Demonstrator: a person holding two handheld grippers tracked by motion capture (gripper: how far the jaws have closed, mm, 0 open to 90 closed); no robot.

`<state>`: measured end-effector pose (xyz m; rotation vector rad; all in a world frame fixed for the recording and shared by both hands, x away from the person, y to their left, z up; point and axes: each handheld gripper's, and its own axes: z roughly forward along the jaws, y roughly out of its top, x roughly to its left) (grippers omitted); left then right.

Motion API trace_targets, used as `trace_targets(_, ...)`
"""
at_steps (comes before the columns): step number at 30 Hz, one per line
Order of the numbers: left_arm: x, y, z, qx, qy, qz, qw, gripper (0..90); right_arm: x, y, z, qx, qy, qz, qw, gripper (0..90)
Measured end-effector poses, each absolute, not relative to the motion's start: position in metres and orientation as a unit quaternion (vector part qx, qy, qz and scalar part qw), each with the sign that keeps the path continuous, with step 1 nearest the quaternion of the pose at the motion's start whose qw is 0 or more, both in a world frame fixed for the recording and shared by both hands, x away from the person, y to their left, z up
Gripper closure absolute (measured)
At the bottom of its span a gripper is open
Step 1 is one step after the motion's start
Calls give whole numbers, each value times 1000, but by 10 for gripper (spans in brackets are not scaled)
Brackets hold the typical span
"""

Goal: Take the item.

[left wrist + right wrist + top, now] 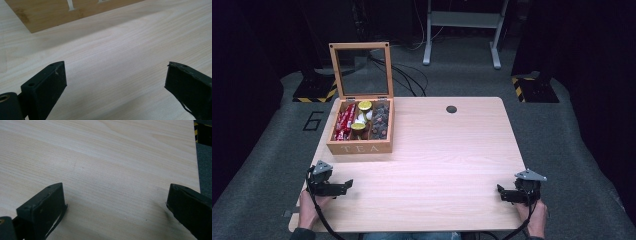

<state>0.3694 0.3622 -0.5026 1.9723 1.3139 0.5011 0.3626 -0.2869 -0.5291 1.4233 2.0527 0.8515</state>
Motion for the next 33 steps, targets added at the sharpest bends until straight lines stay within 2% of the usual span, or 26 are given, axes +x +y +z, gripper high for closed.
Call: trace_targets(33,408,342,-441,775,458,225,373,51,364,-288,-529,528,752,316,238,9)
